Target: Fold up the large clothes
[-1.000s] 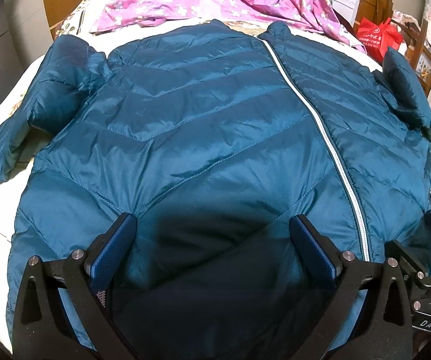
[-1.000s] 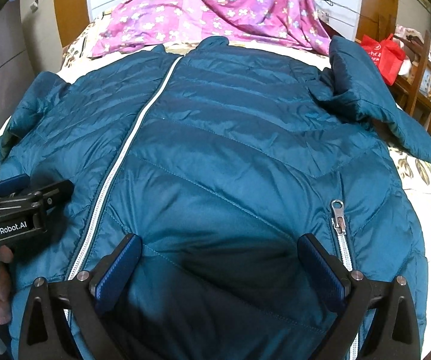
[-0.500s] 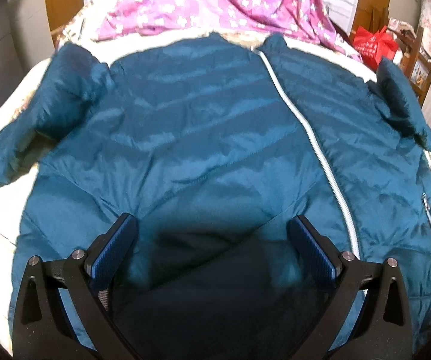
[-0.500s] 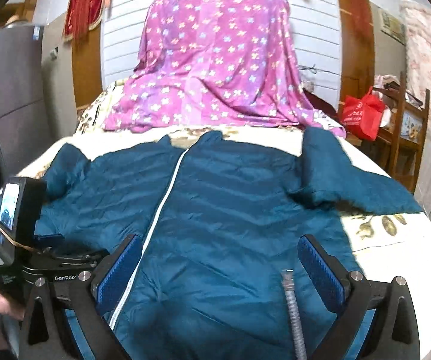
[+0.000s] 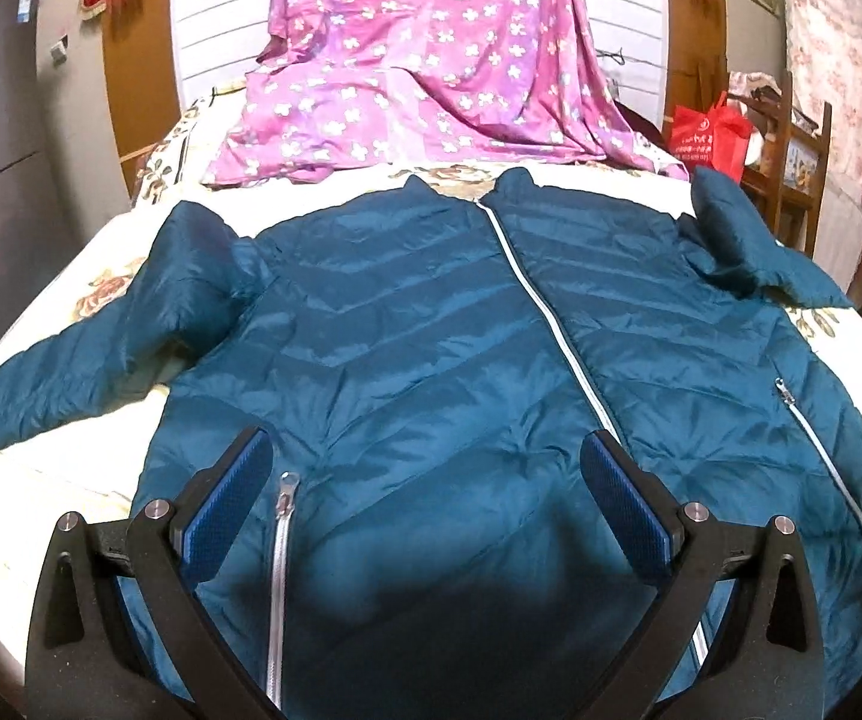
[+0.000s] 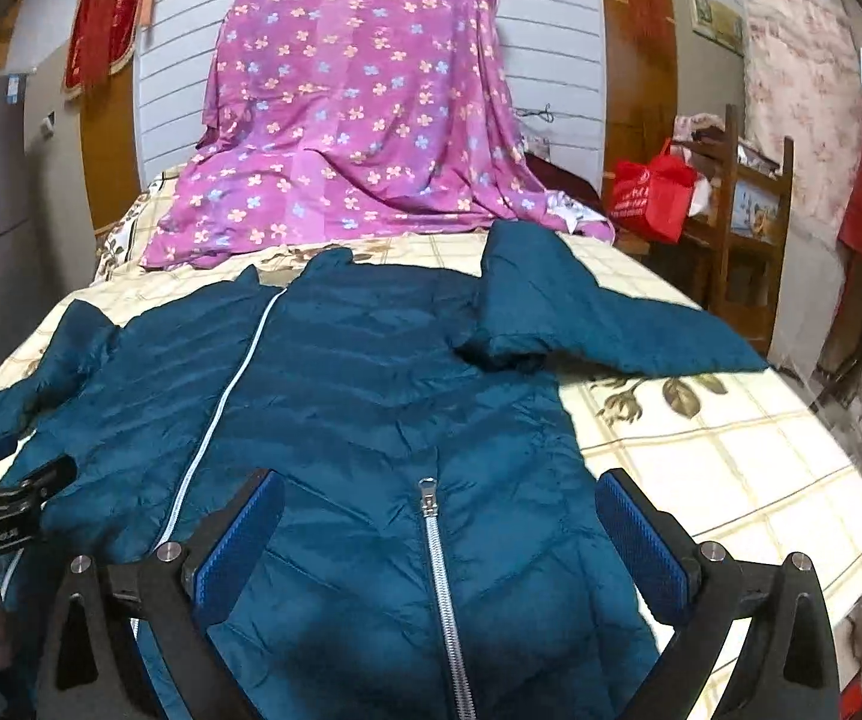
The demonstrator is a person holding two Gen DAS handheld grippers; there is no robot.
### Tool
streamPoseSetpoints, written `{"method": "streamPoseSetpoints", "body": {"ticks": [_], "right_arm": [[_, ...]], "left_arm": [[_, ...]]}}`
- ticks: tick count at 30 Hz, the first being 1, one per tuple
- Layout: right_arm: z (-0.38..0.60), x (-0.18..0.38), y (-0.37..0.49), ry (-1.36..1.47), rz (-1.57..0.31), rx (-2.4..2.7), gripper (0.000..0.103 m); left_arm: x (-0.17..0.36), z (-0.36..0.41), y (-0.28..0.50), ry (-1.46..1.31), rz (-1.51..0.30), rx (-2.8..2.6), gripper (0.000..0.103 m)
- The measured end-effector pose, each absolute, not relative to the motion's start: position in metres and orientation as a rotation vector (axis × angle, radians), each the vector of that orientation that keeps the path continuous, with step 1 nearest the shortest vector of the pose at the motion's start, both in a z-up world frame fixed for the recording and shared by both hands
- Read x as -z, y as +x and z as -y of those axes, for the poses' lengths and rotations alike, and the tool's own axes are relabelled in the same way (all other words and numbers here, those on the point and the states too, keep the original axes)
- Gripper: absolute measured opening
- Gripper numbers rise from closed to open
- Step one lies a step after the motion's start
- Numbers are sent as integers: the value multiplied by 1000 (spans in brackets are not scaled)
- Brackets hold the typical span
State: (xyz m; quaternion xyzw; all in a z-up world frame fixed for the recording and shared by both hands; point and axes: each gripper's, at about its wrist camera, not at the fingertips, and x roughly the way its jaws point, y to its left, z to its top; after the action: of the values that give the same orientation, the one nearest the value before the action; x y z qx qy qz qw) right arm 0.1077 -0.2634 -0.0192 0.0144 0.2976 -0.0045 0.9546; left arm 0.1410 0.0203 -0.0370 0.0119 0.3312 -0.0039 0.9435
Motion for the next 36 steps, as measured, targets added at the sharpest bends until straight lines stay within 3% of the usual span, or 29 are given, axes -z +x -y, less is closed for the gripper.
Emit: {"method": "streamPoseSetpoints", "body": {"ticks": [36], "right_arm": [[239,33,117,-48,-633,-18,103]], "left_arm": [[53,-33,152,-30,-743,-16,103]]}}
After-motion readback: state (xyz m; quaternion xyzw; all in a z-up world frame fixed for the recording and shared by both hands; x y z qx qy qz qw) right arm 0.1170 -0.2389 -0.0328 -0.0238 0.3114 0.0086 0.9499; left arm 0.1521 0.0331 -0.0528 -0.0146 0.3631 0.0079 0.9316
